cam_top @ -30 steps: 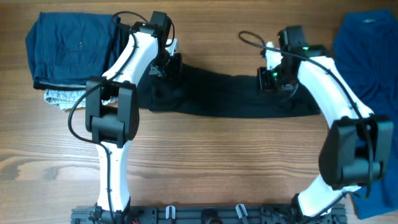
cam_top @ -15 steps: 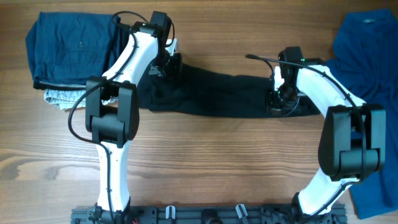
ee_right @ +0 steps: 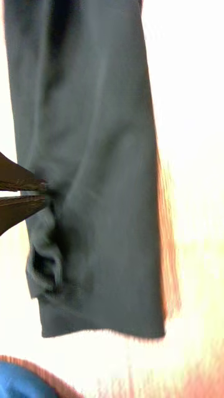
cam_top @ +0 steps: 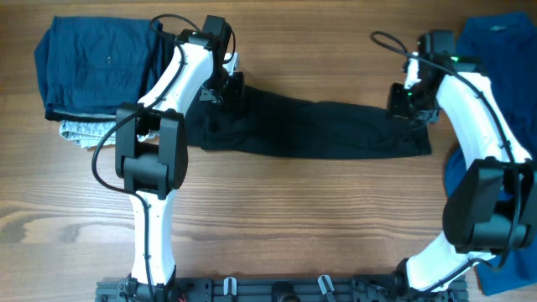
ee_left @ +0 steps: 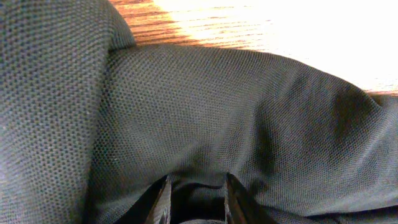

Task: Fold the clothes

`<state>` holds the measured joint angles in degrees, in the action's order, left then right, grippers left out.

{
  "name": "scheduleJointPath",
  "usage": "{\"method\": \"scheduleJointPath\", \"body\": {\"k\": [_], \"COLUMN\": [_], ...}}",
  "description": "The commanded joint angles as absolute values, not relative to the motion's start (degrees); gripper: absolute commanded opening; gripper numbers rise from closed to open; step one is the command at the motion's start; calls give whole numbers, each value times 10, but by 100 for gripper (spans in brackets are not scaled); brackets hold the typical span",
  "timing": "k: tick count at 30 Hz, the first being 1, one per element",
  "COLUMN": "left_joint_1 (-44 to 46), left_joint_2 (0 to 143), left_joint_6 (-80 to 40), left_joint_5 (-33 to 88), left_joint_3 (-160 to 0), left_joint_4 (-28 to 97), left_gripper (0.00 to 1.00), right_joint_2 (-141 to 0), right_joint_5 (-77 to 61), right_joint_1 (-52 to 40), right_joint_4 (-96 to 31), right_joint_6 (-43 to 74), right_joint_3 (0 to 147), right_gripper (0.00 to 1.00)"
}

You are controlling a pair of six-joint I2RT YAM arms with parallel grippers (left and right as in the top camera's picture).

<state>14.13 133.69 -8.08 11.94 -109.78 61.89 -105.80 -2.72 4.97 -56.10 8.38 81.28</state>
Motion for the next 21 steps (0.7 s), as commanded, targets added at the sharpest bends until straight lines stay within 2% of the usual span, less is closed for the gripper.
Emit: {"method": "scheduleJointPath", "body": {"k": [1,7,16,21], "left_joint_1": [139,139,139,139], "left_joint_2": [1343,1343,1343,1343], "left_joint_6": [-79,-79,-79,-79], "left_joint_5": [115,114,113,108], "left_joint_3": [-1097,-1097,-1097,-1097], "left_joint_4": [621,621,621,621], "left_gripper": [28,29,29,32], "right_joint_2": [-1074,-1075,-1073,-1053], "right_joint_5": [-19,-43,31,17], "right_joint_1": [67,67,68,78], "right_joint_4": [-533,-440,-540,-591], "right_joint_6": [90,90,122,104], "right_joint_3": [768,674,670,789], "right_gripper": [4,4,4,6]}}
